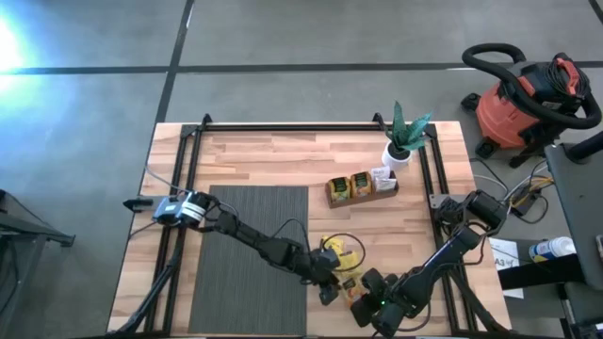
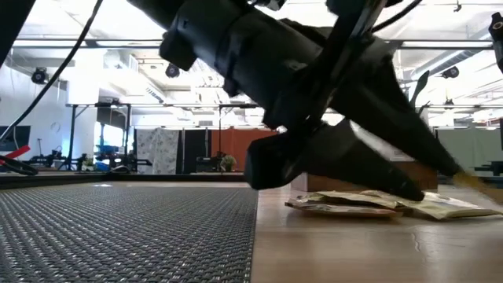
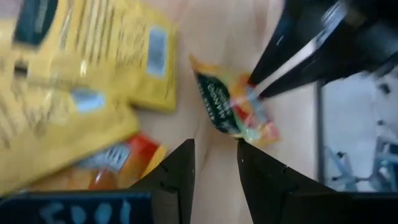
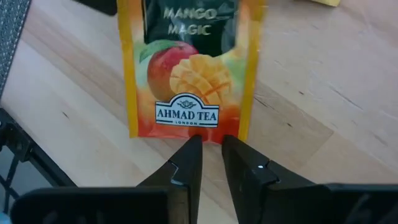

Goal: Pick & Place Tea
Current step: Put the orange tea bag into the left section of the wooden organizer

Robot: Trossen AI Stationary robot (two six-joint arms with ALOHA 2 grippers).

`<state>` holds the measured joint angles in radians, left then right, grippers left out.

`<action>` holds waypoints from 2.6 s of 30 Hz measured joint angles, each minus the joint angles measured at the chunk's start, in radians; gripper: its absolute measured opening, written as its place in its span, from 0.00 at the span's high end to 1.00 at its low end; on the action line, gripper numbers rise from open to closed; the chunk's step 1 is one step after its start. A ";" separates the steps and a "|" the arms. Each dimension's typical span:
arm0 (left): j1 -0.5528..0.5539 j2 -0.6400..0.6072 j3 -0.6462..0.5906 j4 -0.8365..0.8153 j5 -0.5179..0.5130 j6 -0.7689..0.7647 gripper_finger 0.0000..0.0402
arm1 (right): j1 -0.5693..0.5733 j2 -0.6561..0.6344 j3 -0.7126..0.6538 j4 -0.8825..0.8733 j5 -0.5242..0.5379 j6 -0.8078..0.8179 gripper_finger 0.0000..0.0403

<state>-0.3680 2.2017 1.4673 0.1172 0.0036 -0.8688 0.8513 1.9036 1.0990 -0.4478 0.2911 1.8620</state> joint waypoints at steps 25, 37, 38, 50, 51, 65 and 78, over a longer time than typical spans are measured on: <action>0.068 0.000 -0.011 0.039 0.017 -0.057 0.71 | -0.018 0.001 -0.020 0.015 -0.004 -0.020 0.86; 0.065 0.000 -0.013 0.057 0.052 -0.155 0.71 | -0.018 0.002 -0.022 0.014 -0.003 -0.036 0.87; 0.065 0.000 -0.014 0.056 0.054 -0.157 0.71 | -0.018 0.002 -0.022 0.013 -0.003 -0.037 0.87; 0.043 0.040 0.000 0.110 0.065 -0.231 0.71 | -0.018 0.002 -0.022 0.014 -0.002 -0.060 0.87; 0.042 0.040 0.000 0.110 0.061 -0.232 0.71 | -0.018 0.002 -0.022 0.014 -0.002 -0.060 0.87; 0.042 0.040 0.006 0.115 0.108 -0.216 0.78 | -0.023 0.002 -0.023 0.026 0.064 -0.020 0.87; 0.042 0.040 0.014 0.110 0.055 -0.149 1.00 | -0.030 0.000 -0.024 0.047 0.101 -0.022 0.87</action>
<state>-0.3264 2.2414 1.4812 0.2270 0.0582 -1.0177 0.8212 1.9032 1.0752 -0.4004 0.3923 1.8404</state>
